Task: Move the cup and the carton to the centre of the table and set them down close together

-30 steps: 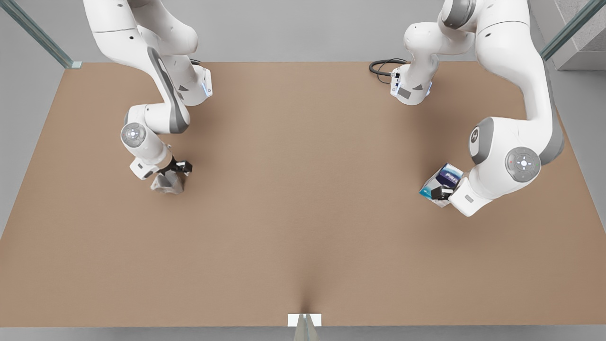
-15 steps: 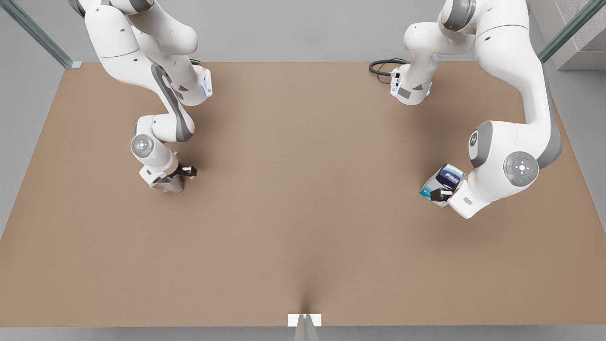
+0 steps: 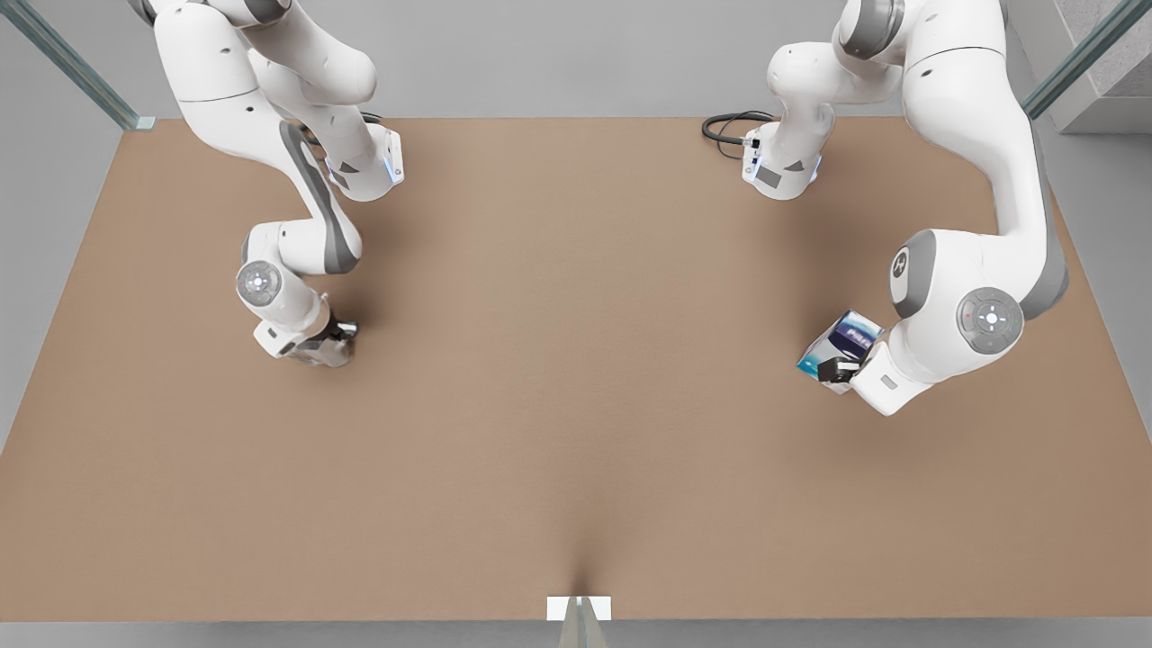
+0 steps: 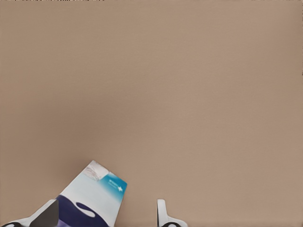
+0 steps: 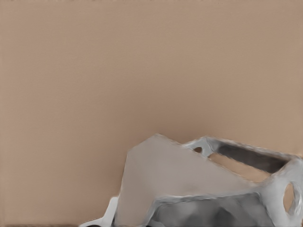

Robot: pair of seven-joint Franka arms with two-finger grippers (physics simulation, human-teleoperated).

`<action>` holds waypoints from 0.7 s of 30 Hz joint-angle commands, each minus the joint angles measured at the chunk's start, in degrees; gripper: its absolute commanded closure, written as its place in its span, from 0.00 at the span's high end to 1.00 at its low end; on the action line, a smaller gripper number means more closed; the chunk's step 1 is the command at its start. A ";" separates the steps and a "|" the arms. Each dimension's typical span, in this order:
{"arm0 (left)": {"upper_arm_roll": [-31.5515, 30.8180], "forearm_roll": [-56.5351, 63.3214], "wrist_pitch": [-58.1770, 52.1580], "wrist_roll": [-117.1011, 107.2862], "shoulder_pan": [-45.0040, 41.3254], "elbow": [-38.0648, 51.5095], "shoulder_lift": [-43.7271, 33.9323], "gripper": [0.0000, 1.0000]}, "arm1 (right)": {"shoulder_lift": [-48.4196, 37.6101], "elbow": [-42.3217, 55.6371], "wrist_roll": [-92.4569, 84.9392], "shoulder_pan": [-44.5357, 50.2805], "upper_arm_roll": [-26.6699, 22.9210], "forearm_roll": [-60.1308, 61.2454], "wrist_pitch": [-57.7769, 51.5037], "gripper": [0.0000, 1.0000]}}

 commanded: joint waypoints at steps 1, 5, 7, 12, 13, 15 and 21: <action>0.00 0.00 0.05 0.00 0.02 0.00 -0.01 1.00 | -0.09 0.18 0.18 0.02 -0.02 -0.76 -0.13 0.21; 0.09 -0.08 0.05 0.09 0.11 0.00 0.08 1.00 | -0.09 9.58 0.45 3.45 1.48 -1.12 -9.61 0.21; 0.17 -0.09 0.05 0.00 0.11 0.09 -0.01 1.00 | 0.70 17.23 7.21 9.69 1.48 -1.12 -15.59 0.21; 0.17 -0.09 0.05 0.00 0.11 0.09 -0.10 1.00 | 9.93 32.17 24.53 23.49 1.39 -2.17 -20.08 0.21; 0.17 -0.09 0.05 0.00 0.11 0.09 -0.10 1.00 | 12.39 36.04 27.07 25.69 1.13 -2.17 -21.13 0.21; 0.17 -0.09 -0.04 0.09 0.20 0.09 -0.10 1.00 | 18.54 46.23 32.26 29.90 1.04 -2.87 -25.88 0.21; 0.26 -0.09 0.05 0.26 0.64 0.09 -0.10 1.00 | 37.09 72.51 40.09 39.93 -3.00 -2.79 -28.95 0.21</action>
